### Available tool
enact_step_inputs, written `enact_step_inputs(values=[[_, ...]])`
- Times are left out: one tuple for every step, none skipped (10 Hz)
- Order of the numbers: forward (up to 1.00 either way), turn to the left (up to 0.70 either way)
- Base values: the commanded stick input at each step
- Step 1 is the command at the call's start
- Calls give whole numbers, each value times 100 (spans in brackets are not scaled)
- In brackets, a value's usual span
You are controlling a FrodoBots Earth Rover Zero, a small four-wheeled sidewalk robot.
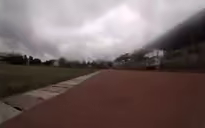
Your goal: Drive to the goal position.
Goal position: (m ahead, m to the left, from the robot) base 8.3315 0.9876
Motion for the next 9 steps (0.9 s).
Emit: enact_step_inputs(values=[[70, -28], [70, -17], [70, -7], [70, 1], [70, 2], [70, 4], [70, 7], [70, 5], [70, 0]])
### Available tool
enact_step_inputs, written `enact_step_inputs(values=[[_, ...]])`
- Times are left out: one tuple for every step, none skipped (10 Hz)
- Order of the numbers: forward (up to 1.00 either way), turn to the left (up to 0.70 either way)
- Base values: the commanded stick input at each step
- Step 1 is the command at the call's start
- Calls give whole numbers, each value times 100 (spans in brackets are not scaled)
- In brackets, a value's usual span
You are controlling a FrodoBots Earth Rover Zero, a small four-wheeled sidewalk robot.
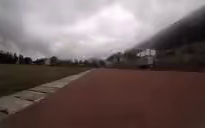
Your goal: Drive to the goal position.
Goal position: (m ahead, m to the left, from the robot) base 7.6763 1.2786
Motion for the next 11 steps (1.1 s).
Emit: enact_step_inputs(values=[[70, -35], [70, -35], [70, -35], [70, -35], [70, -30], [70, -1], [70, 11], [70, 9], [70, 0], [70, 0], [70, 0]])
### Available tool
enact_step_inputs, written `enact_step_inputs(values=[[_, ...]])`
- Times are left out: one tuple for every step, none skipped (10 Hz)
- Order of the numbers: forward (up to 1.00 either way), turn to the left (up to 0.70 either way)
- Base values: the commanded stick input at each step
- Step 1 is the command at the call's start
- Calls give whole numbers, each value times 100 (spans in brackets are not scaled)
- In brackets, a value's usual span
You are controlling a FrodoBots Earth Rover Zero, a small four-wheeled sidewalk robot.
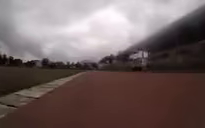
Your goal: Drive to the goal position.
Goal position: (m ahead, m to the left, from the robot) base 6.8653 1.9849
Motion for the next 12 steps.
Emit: enact_step_inputs(values=[[70, 0], [70, 0], [70, 0], [70, 0], [70, 0], [70, 0], [70, 0], [70, 0], [70, 0], [70, 0], [70, 0], [70, 0]])
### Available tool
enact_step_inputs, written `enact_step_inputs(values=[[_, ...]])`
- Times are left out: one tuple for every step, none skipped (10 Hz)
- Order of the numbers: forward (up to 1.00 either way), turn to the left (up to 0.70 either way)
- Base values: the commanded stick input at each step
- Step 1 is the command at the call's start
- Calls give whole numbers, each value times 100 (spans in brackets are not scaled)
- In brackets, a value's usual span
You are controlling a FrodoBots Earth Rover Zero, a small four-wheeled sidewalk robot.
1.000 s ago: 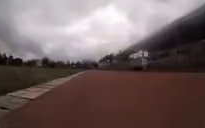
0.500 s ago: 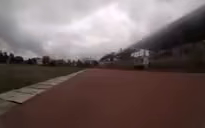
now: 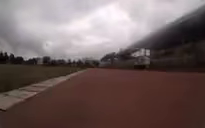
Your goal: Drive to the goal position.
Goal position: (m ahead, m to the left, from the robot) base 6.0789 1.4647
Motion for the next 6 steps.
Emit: enact_step_inputs(values=[[70, 0], [70, 0], [70, 0], [70, 0], [70, 0], [70, 0]])
